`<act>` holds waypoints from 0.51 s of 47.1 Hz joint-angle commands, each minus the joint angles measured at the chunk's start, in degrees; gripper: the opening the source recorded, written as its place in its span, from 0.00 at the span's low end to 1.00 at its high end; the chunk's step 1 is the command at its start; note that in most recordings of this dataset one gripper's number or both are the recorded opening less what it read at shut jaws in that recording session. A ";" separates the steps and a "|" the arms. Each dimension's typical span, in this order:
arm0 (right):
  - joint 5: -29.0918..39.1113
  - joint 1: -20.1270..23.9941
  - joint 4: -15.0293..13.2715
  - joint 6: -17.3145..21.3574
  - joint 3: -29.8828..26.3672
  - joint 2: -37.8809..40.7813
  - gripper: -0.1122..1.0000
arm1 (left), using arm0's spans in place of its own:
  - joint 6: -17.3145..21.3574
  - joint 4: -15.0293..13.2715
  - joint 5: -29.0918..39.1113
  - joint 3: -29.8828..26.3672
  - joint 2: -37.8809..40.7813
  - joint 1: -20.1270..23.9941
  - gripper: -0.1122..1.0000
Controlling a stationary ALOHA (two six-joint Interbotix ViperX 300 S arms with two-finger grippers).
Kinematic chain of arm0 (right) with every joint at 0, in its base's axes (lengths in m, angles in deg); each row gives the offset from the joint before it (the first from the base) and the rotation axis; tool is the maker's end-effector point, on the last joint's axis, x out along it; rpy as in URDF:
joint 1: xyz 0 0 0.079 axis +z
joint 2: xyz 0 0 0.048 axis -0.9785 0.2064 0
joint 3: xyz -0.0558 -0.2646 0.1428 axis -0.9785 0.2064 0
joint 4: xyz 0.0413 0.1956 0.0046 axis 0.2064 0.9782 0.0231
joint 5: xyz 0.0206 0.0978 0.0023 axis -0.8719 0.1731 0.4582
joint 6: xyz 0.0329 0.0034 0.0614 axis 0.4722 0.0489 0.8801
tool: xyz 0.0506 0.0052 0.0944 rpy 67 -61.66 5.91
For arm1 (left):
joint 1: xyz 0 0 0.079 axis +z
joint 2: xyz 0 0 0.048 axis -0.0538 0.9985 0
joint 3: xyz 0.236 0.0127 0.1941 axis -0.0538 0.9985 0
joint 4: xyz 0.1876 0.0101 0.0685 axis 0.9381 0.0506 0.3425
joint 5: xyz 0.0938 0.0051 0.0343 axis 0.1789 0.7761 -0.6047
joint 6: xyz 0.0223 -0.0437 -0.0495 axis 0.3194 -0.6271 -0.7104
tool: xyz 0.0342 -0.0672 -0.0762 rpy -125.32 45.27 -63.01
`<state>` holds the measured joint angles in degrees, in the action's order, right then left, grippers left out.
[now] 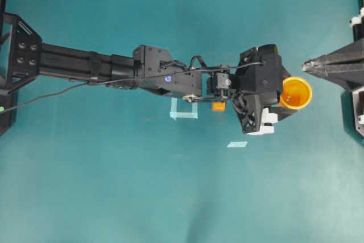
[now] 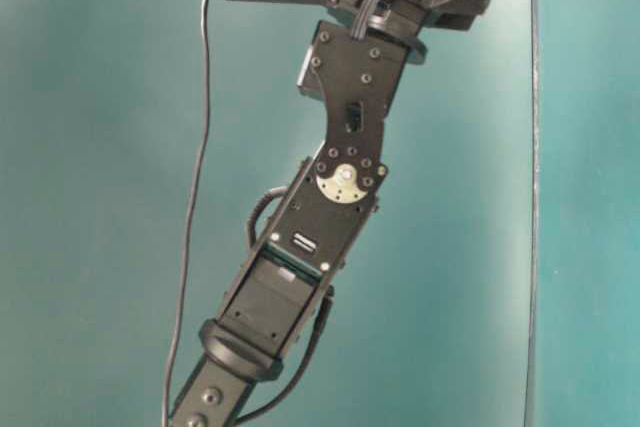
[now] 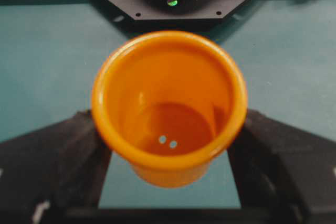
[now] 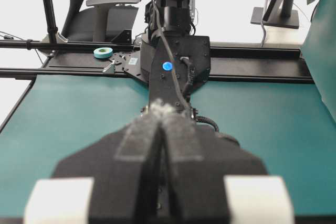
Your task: Move the cup to the right with left arm.
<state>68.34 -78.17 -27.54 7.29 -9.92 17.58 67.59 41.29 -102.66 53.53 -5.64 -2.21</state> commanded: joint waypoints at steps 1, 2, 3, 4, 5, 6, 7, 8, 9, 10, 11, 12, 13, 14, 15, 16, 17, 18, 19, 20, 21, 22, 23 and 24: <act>-0.18 0.00 0.00 0.00 -1.93 0.09 0.10 | 0.00 0.18 -0.26 -1.93 -0.79 -0.09 0.68; -0.18 0.00 0.00 0.00 -1.85 0.09 0.09 | 0.00 0.18 -0.26 -2.02 -0.70 -0.09 0.68; -0.18 0.00 0.00 0.00 -1.85 0.09 0.09 | 0.00 0.18 -0.26 -2.02 -0.70 -0.18 0.68; -0.18 -0.09 0.00 0.00 -1.93 0.18 0.10 | 0.00 0.18 -0.26 -2.11 -0.62 -0.18 0.68; -0.18 -0.09 -0.09 0.00 -1.93 0.09 0.10 | 0.00 0.18 -0.26 -2.20 -0.62 -0.18 0.68; -0.18 0.00 -0.09 0.00 -1.93 0.18 0.10 | 0.00 0.18 -0.26 -2.20 -0.62 -0.18 0.68; -0.26 -0.09 0.00 0.00 -1.93 0.18 0.10 | 0.00 0.18 -0.26 -2.20 -0.53 -0.18 0.68; -0.18 -0.09 0.00 0.00 -1.93 0.18 0.09 | 0.00 0.18 -0.26 -2.20 -0.53 -0.18 0.68; -0.18 -0.09 0.00 0.00 -1.93 0.18 0.09 | 0.00 0.18 -0.26 -2.20 -0.53 -0.18 0.68; -0.18 0.00 0.00 0.00 -1.93 0.09 0.10 | 0.00 0.18 -0.26 -2.20 -0.53 -0.18 0.68; -0.18 0.00 0.00 0.00 -1.93 0.09 0.10 | 0.00 0.18 -0.26 -2.20 -0.53 -0.18 0.68; -0.18 0.00 0.00 0.00 -1.93 0.09 0.10 | 0.00 0.18 -0.26 -2.20 -0.53 -0.18 0.68; -0.18 0.00 0.00 0.00 -1.93 0.09 0.09 | 0.00 0.18 -0.26 -2.20 -0.53 -0.18 0.68; -0.18 -0.09 -0.09 0.00 -1.93 0.18 0.09 | 0.00 0.18 -0.26 -2.20 -0.53 -0.18 0.68; -0.18 -0.09 -0.09 0.00 -1.93 0.09 0.10 | 0.00 0.18 -0.26 -2.20 -0.53 -0.18 0.68; -0.18 0.00 0.00 0.00 -1.93 0.09 0.10 | 0.00 0.18 -0.26 -2.20 -0.53 -0.18 0.68; -0.18 0.00 0.00 -0.09 -1.93 0.18 0.10 | 0.00 0.18 -0.26 -2.20 -0.53 -0.18 0.68; -0.18 0.00 0.00 -0.09 -1.93 0.09 0.09 | 0.00 0.18 -0.26 -2.20 -0.53 -0.18 0.68; -0.18 0.00 0.00 -0.09 -1.93 0.09 0.09 | 0.00 0.18 -0.26 -2.20 -0.53 -0.18 0.68; -0.18 -0.09 0.00 -0.09 -1.93 0.09 0.09 | 0.00 0.18 -0.26 -2.20 -0.53 -0.18 0.68; -0.18 0.00 0.00 -0.09 -1.93 0.18 0.10 | 0.00 0.18 -0.26 -2.20 -0.44 -0.18 0.68; -0.18 0.00 0.00 -0.09 -1.93 0.09 0.10 | 0.00 0.18 -0.26 -2.20 -0.44 -0.18 0.68; -0.18 -0.09 -0.09 -0.09 -1.93 0.18 0.10 | 0.00 0.18 -0.26 -2.20 -0.44 -0.18 0.68; -0.18 0.00 0.00 -0.09 -1.93 0.09 0.09 | 0.00 0.18 -0.26 -2.20 -0.53 -0.18 0.68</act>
<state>68.34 -78.17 -27.45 7.29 -9.92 17.49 67.59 41.29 -102.74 53.00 -4.85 -2.21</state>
